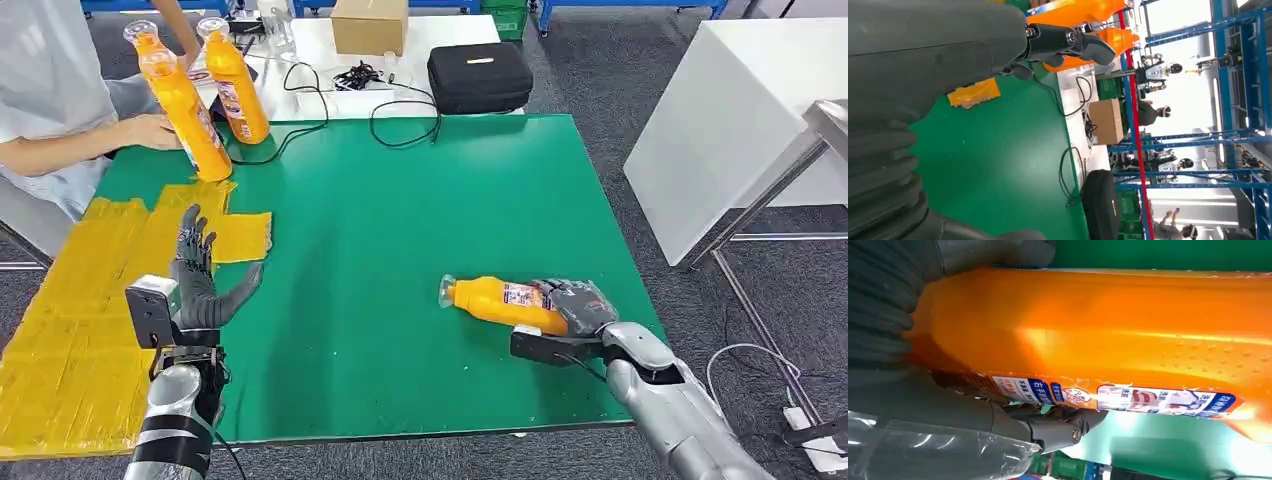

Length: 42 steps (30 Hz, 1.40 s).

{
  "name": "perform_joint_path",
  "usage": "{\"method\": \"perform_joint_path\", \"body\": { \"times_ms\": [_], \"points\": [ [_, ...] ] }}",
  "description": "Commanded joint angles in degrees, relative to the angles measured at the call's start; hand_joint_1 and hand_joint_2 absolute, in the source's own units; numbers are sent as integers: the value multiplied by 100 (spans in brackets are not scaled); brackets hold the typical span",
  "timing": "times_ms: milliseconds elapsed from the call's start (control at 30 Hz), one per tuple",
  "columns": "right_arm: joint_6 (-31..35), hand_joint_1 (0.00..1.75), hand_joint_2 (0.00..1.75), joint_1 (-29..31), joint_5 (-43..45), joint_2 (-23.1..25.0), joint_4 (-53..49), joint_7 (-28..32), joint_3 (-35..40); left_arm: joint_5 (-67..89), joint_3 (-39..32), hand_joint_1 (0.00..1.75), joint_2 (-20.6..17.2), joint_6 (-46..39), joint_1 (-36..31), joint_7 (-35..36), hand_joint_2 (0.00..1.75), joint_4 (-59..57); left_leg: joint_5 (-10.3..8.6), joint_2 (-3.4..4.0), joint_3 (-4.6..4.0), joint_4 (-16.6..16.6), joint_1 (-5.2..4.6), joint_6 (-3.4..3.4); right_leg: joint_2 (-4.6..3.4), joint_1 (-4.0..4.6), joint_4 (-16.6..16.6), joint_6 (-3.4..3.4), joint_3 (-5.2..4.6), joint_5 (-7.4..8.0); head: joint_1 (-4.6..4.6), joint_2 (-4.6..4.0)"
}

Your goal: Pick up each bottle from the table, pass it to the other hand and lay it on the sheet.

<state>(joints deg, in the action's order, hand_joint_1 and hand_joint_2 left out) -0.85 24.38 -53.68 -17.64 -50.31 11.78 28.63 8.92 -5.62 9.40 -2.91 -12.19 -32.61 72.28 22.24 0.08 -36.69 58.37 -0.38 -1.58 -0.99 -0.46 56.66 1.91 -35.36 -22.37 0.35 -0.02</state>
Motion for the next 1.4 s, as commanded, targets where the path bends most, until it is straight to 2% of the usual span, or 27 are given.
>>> {"method": "perform_joint_path", "body": {
  "times_ms": [33,133,233,433,567,600,733,933,1100,1167,1200,1400],
  "points": [
    [855,175,175,65,177,1014,493,-385,-562,-37,-77,0,32,107,29,152,175,-139,3,17,12,-6,7,12,-12,8,-10,-8,8,5,0,0],
    [1452,175,175,-207,471,1516,-269,-280,-1339,25,13,0,81,250,88,280,175,-52,1,15,6,-6,8,19,-8,8,-7,-11,1,4,-2,0],
    [1626,175,175,-627,962,1910,-1353,-31,-1944,134,281,0,105,413,71,438,175,-144,-2,5,-9,-1,7,21,1,7,4,-8,-13,-2,-2,0],
    [1568,175,175,-679,975,1886,-1371,1,-1995,140,320,0,92,414,56,441,175,-176,-15,-37,-53,-2,12,11,31,9,3,2,-40,-6,-2,0],
    [1659,175,175,-826,1684,2321,-1695,563,-2461,167,729,0,101,790,33,612,175,-239,0,-32,-52,4,12,16,29,10,6,0,-33,-19,0,0],
    [1458,175,175,-828,1877,2396,-1711,585,-2478,161,906,0,96,932,9,667,175,-274,5,-31,-48,5,14,19,31,12,5,-1,-28,-22,2,0],
    [1278,175,175,-589,2050,2707,-1282,685,-2405,56,1365,0,123,1238,-110,868,175,-377,-7,-47,-70,3,10,19,43,8,7,-4,-49,-16,-2,0],
    [1134,175,175,-272,2121,3156,-371,891,-1827,-688,1857,0,3,1823,-210,1081,175,-568,-5,-15,-64,-2,11,21,14,9,0,-3,-54,-6,-2,0],
    [1150,175,175,-85,2015,3523,318,950,-1355,-910,1923,0,36,1860,-350,1140,175,-815,-8,-12,-73,-3,15,18,13,12,2,-1,-64,-4,-2,0],
    [1204,175,175,-56,2011,3574,465,957,-1284,-967,1915,0,33,1882,-378,1131,175,-872,1,-8,-50,-4,19,24,12,16,-1,-5,-41,-12,0,0],
    [1138,175,175,-31,2018,3599,578,974,-1184,-999,1922,0,25,1884,-384,1127,175,-890,-8,-15,-71,-4,16,17,15,12,0,-1,-60,-6,-2,0],
    [1143,175,175,-4,1966,3764,924,1022,-808,-1084,1910,0,24,1877,-412,1130,175,-945,-2,-16,-57,-3,19,21,18,15,-1,-4,-46,-13,0,0]
  ]
}}
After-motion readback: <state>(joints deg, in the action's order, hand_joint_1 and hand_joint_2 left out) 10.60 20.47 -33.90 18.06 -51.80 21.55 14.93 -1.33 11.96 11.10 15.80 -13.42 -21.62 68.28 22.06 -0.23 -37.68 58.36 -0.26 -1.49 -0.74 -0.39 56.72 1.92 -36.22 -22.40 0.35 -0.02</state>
